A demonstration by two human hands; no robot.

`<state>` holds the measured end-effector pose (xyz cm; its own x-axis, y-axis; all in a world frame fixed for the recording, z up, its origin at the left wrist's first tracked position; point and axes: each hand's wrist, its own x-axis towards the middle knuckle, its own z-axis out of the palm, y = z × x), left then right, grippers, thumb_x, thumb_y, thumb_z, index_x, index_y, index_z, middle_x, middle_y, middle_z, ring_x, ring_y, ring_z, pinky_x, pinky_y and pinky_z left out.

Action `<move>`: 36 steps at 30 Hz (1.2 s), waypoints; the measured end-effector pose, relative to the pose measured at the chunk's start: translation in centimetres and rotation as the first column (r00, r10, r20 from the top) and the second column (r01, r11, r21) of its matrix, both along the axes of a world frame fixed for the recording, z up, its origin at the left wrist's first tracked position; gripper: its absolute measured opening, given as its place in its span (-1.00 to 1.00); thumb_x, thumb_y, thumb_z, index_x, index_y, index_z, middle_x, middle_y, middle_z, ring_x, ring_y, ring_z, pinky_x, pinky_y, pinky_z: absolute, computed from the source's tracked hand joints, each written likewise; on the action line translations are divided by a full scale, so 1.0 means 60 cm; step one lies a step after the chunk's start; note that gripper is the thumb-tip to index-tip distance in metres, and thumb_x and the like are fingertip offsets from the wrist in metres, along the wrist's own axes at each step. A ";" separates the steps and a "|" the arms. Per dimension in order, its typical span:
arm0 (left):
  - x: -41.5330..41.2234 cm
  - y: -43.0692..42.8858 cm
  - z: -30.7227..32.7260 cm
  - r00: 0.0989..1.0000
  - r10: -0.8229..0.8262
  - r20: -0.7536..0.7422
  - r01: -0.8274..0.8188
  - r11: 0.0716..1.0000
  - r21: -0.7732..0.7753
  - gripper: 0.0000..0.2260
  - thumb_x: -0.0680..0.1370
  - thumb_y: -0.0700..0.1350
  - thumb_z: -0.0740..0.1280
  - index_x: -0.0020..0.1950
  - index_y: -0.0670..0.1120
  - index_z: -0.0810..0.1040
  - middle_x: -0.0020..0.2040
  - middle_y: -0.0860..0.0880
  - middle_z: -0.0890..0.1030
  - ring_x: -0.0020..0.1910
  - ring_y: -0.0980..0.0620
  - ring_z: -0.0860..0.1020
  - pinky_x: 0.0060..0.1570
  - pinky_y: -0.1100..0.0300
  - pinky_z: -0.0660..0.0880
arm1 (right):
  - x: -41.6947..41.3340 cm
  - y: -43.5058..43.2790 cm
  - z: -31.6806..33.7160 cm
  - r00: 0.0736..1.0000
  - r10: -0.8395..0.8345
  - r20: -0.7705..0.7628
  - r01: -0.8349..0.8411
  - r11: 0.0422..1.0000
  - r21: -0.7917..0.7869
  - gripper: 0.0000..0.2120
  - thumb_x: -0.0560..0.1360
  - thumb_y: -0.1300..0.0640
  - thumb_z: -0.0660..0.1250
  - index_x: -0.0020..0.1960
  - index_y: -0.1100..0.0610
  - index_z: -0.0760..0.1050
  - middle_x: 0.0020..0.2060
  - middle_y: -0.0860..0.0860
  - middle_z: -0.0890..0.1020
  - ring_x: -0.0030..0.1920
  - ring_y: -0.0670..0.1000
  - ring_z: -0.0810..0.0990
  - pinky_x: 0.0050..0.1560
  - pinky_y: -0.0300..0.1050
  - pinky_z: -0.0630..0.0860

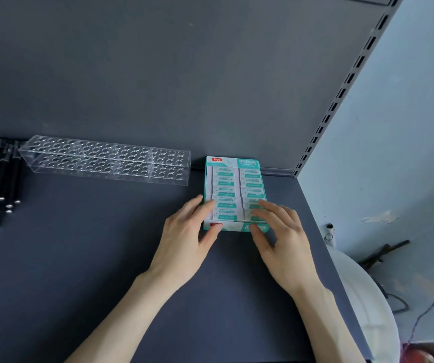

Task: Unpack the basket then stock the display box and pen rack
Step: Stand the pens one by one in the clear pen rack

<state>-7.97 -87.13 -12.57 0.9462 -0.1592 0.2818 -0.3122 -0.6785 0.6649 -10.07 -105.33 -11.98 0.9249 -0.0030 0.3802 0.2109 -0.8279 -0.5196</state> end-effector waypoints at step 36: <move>-0.039 0.652 0.015 0.914 0.383 0.133 -0.380 0.924 -0.048 -0.87 0.48 -0.17 0.42 0.02 -0.12 0.62 -0.02 -0.02 0.58 -0.06 -0.07 0.54 -0.04 -0.07 0.49 | 0.028 0.679 0.022 0.988 0.153 -0.028 -0.143 0.966 0.217 -0.91 0.49 0.21 0.34 -0.04 0.13 0.61 -0.07 -0.06 0.60 -0.05 0.00 0.57 -0.04 -0.06 0.53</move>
